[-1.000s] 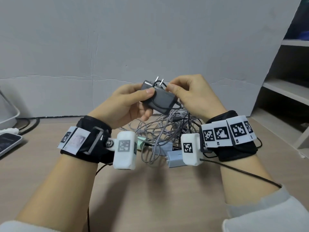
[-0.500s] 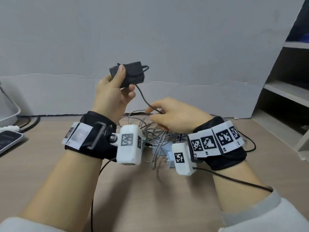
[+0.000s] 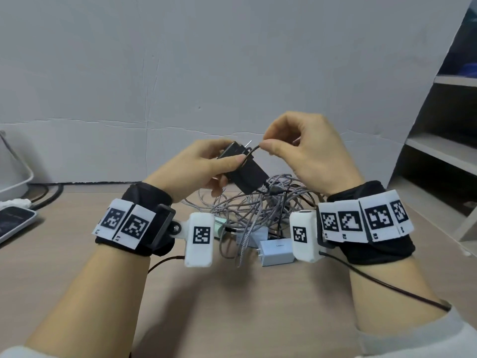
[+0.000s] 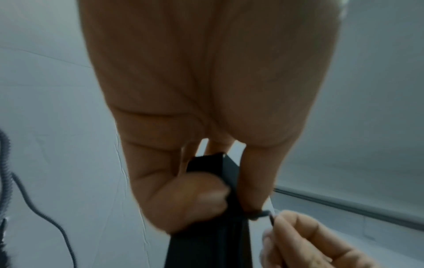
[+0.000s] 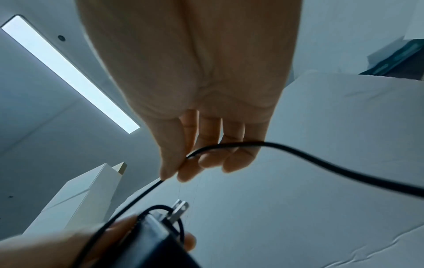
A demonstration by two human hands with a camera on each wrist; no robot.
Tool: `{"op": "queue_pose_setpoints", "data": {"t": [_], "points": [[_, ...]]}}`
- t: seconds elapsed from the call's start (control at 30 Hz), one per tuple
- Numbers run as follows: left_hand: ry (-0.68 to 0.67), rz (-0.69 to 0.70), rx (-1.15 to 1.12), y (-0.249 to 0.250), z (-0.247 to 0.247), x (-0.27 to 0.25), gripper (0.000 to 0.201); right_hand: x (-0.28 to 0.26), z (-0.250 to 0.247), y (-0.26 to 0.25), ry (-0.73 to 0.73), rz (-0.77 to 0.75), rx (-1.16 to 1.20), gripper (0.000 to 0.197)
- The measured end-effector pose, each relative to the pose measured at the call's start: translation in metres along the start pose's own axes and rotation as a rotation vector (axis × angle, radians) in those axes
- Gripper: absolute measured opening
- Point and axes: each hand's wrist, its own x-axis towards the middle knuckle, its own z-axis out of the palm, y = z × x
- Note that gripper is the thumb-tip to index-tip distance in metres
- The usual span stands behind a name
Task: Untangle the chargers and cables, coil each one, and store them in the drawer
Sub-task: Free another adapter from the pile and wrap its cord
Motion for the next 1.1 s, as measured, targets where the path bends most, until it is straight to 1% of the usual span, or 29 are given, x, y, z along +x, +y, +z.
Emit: {"op": "queue_pose_setpoints", "data": {"t": [0.07,0.1,0.2,0.33,0.4,0.5,0.53,0.6,0.7,0.8,0.87,0.93,1.03,1.1], "points": [[-0.062,-0.020,-0.066,0.002,0.001,-0.002,0.039,0.000,-0.002,0.004,-0.001,0.010,0.013,0.005],[-0.074,-0.029,-0.105,0.003,0.002,-0.002,0.039,0.000,-0.002,0.006,-0.009,0.018,0.028,0.006],[-0.093,-0.038,-0.210,0.004,0.002,-0.002,0.029,0.001,-0.001,0.008,-0.034,0.038,0.071,0.008],[-0.087,-0.044,-0.300,0.006,0.000,-0.004,0.026,0.001,-0.001,0.006,-0.069,0.050,0.155,0.012],[-0.075,-0.053,-0.304,0.007,-0.001,-0.005,0.034,0.001,-0.001,0.005,-0.068,0.046,0.169,0.011],[-0.074,-0.072,-0.276,0.007,-0.002,-0.006,0.057,0.001,0.000,0.004,-0.066,0.042,0.172,0.012],[-0.079,-0.081,-0.267,0.007,-0.002,-0.006,0.061,0.001,0.001,0.004,-0.067,0.044,0.173,0.012],[-0.094,-0.091,-0.255,0.008,-0.001,-0.007,0.063,0.001,0.002,0.004,-0.066,0.050,0.171,0.012],[-0.084,-0.065,-0.280,0.010,0.001,-0.007,0.062,0.000,0.003,0.004,-0.069,0.063,0.173,0.011],[-0.072,-0.041,-0.352,0.010,0.001,-0.005,0.059,-0.001,0.001,0.002,-0.071,0.083,0.188,0.007],[-0.062,-0.024,-0.417,0.010,0.000,-0.003,0.053,-0.002,0.001,0.001,-0.068,0.101,0.168,0.009],[-0.051,-0.003,-0.486,0.010,0.002,-0.001,0.041,-0.003,0.002,0.001,-0.076,0.124,0.155,0.014],[-0.030,0.025,-0.612,0.013,0.007,0.002,0.035,-0.004,0.005,0.003,-0.140,0.183,0.114,0.025],[0.020,0.022,-0.704,0.017,0.008,0.003,0.030,-0.004,0.007,0.004,-0.210,0.226,0.060,0.025]]}}
